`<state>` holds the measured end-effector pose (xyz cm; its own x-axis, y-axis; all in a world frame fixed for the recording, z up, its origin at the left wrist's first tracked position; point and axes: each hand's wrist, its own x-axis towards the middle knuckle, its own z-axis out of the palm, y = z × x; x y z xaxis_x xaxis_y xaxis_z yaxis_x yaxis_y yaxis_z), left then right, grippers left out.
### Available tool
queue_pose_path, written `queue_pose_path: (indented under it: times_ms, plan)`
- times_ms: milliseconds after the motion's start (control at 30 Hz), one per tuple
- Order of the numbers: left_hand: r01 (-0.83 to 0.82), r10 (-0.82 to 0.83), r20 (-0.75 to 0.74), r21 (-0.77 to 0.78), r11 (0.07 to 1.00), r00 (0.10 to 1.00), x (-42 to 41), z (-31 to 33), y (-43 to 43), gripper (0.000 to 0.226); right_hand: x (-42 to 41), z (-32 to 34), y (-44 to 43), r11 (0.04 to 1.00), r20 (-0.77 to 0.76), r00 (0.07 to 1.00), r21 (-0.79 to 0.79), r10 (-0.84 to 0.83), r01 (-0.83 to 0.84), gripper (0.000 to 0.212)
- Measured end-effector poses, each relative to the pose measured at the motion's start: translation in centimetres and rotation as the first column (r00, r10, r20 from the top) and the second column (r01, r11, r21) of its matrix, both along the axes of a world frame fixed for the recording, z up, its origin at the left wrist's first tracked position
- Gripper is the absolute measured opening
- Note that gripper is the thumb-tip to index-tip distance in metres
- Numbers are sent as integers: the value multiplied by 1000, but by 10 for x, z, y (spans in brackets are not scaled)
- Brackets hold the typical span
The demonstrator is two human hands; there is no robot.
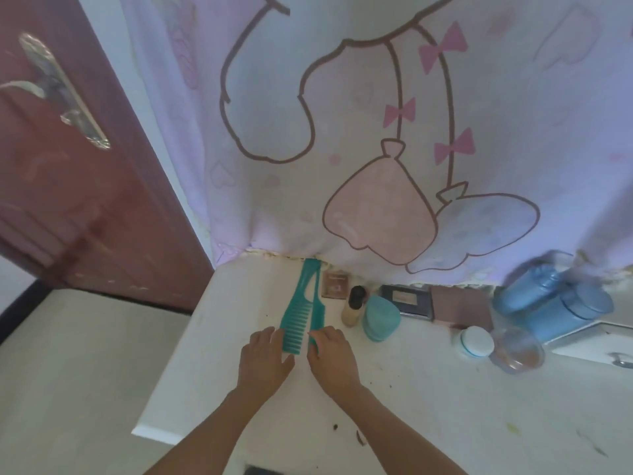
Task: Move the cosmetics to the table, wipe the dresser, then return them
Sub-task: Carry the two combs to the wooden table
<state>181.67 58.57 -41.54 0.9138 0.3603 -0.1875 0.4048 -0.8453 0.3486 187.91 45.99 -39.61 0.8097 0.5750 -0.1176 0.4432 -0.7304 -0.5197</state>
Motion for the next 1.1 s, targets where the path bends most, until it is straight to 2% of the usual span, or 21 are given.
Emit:
queue_pose_path:
  times_ms: [67, 133, 200, 267, 333, 500, 567, 667, 733, 867, 1100]
  plan:
    - [36, -36, -14, 21, 999, 999, 18, -2, 0, 51, 4, -1, -1, 998, -29, 999, -49, -40, 39, 31]
    - [62, -59, -46, 52, 997, 997, 36, -1, -1, 60, 8, 1, -3, 994, -64, 996, -95, -66, 60, 48]
    - [98, -91, -70, 111, 989, 993, 45, 8, -1, 63, 16, 0, -3, 990, -69, 994, -124, -80, 71, 43]
    - [31, -26, -111, 47, 998, 993, 50, 16, 3, 53, 25, 0, 3, 985, -75, 993, -153, -96, 84, 30]
    - [0, 13, -131, 94, 996, 991, 55, 15, 8, 47, 30, -1, 13, 981, -67, 992, -171, -105, 92, 25]
    - [-73, 76, -159, 20, 997, 984, 54, 12, 36, 62, 36, -1, 45, 945, -33, 991, -305, -132, 116, 32]
    - [-84, 90, -168, 42, 996, 982, 53, 12, 43, 62, 39, 0, 54, 923, -19, 991, -368, -130, 114, 39]
    - [-79, 85, -149, 45, 996, 985, 49, 15, 50, 53, 43, -1, 63, 897, -6, 987, -417, -161, 144, 47]
    - [-85, 82, -116, -19, 996, 990, 48, 16, 54, 46, 47, -1, 67, 880, -12, 972, -427, -235, 208, 47]
    - [-115, 106, -59, -172, 978, 993, 45, 22, 62, 43, 51, -1, 75, 866, -67, 941, -417, -332, 276, 41]
    - [-119, 123, 9, -198, 973, 992, 34, 31, 69, 44, 63, 1, 82, 857, -140, 923, -441, -358, 265, 29]
